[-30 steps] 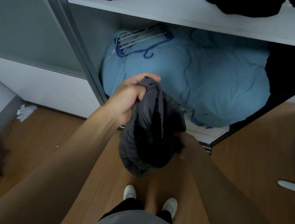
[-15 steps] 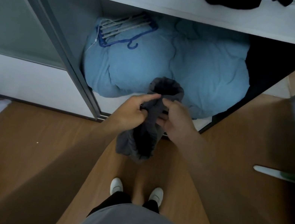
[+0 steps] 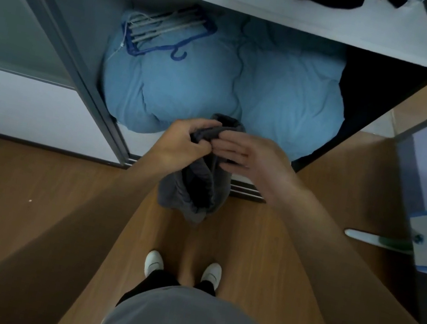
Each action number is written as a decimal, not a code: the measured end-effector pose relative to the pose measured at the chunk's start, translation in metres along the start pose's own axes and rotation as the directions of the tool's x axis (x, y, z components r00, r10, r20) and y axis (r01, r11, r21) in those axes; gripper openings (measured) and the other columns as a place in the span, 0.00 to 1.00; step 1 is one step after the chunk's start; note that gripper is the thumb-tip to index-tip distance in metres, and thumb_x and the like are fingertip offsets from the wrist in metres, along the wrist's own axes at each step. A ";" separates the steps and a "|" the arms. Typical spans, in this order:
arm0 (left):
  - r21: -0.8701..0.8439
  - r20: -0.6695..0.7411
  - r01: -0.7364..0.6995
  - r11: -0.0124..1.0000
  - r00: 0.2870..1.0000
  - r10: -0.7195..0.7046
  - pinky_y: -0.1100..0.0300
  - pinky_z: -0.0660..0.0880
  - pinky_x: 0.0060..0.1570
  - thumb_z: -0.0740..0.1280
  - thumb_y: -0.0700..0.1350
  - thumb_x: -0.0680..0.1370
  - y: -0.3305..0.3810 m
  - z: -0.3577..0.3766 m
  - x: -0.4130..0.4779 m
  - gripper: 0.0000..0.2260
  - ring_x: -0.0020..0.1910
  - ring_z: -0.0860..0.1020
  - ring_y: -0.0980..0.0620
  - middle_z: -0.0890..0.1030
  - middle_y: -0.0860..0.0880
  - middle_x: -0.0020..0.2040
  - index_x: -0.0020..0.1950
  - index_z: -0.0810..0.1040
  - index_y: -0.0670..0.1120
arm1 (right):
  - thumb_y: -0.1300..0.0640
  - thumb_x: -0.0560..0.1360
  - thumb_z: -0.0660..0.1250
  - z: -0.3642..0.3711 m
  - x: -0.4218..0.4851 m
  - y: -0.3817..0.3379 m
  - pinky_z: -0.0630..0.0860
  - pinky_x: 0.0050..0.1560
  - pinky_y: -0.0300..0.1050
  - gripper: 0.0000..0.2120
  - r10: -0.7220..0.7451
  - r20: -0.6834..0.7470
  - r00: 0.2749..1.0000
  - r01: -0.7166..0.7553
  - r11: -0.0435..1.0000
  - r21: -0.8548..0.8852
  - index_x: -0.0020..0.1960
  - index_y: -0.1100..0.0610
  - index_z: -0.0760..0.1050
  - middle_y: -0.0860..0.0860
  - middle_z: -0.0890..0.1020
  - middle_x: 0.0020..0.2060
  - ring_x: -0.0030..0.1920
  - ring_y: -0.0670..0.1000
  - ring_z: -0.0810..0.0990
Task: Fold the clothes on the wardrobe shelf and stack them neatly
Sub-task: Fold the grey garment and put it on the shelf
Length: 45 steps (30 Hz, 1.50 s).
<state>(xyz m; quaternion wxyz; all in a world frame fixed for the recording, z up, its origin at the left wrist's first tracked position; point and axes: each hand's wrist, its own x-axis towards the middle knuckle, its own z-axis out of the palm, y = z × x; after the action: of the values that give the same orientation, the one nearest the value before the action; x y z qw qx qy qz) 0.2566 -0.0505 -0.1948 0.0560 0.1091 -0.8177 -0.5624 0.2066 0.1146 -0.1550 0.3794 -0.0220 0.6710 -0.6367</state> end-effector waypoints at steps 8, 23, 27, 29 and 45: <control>0.122 0.288 -0.108 0.987 0.955 0.069 0.66 0.68 0.34 0.67 0.32 0.72 0.003 -0.008 0.005 0.26 0.32 0.75 0.58 0.81 0.47 0.39 0.68 0.69 0.50 | 0.56 0.72 0.76 -0.019 0.021 0.003 0.58 0.77 0.50 0.50 -0.348 0.152 0.925 0.332 0.549 -0.767 0.81 0.54 0.45 0.56 0.58 0.78 0.78 0.53 0.58; 0.281 0.104 -0.046 0.959 0.994 0.017 0.62 0.69 0.39 0.68 0.35 0.71 0.017 -0.032 0.001 0.15 0.35 0.74 0.56 0.83 0.48 0.42 0.56 0.73 0.48 | 0.48 0.73 0.75 -0.013 0.039 0.014 0.66 0.31 0.37 0.13 -0.231 0.174 0.957 0.267 0.470 -0.841 0.40 0.56 0.77 0.46 0.79 0.33 0.35 0.45 0.76; 0.417 0.117 0.077 0.905 0.984 -0.137 0.61 0.73 0.40 0.70 0.43 0.72 0.006 -0.038 0.009 0.07 0.46 0.78 0.51 0.81 0.50 0.44 0.48 0.77 0.50 | 0.46 0.72 0.72 0.000 0.032 0.011 0.71 0.39 0.48 0.11 -0.493 0.083 0.866 0.273 0.328 -0.905 0.39 0.51 0.74 0.48 0.79 0.35 0.38 0.49 0.77; 0.573 0.222 0.111 0.812 0.932 -0.285 0.62 0.70 0.37 0.69 0.48 0.74 0.001 -0.038 0.011 0.02 0.47 0.78 0.50 0.80 0.50 0.45 0.45 0.77 0.52 | 0.47 0.71 0.70 0.008 0.028 0.007 0.68 0.39 0.49 0.10 -0.578 0.126 0.806 0.296 0.211 -0.932 0.41 0.49 0.71 0.47 0.77 0.34 0.37 0.51 0.75; -0.095 0.027 0.405 0.910 0.914 -0.404 0.66 0.60 0.19 0.54 0.30 0.72 0.008 -0.037 0.019 0.23 0.23 0.65 0.52 0.72 0.46 0.34 0.55 0.81 0.49 | 0.66 0.76 0.63 -0.035 0.010 0.019 0.75 0.47 0.60 0.10 -0.597 0.129 0.792 0.403 0.351 -0.845 0.46 0.56 0.63 0.56 0.80 0.52 0.48 0.60 0.79</control>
<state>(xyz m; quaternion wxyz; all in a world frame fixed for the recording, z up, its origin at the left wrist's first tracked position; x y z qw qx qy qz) 0.2452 -0.0855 -0.1744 -0.0592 0.2711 -0.7489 -0.6018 0.1895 0.1421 -0.1797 0.0359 -0.3414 0.8845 -0.3159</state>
